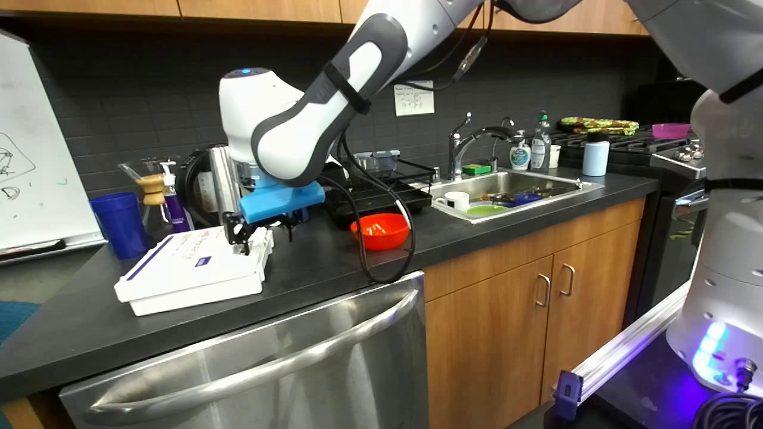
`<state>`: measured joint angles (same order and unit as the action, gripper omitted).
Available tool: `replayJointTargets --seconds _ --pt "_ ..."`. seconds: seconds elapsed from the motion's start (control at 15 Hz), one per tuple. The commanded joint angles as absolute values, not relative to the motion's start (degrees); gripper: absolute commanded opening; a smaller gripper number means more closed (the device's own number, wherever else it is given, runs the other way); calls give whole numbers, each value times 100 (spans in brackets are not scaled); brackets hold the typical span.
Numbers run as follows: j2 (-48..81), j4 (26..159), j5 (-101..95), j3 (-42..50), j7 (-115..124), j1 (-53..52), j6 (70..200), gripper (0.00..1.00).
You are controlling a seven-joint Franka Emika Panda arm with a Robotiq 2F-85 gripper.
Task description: Pick up the white object then place it on the orange bowl
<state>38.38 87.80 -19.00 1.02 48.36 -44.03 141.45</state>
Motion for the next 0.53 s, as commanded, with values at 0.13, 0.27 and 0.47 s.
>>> replayJointTargets --seconds 0.13,0.27,0.47 --pt "3771 8791 -1911 144 4856 -4432 14057 45" --pt "3762 8781 -1901 152 4840 -4403 14047 30" --pt "3753 8769 -1899 164 4820 -4359 14042 7"
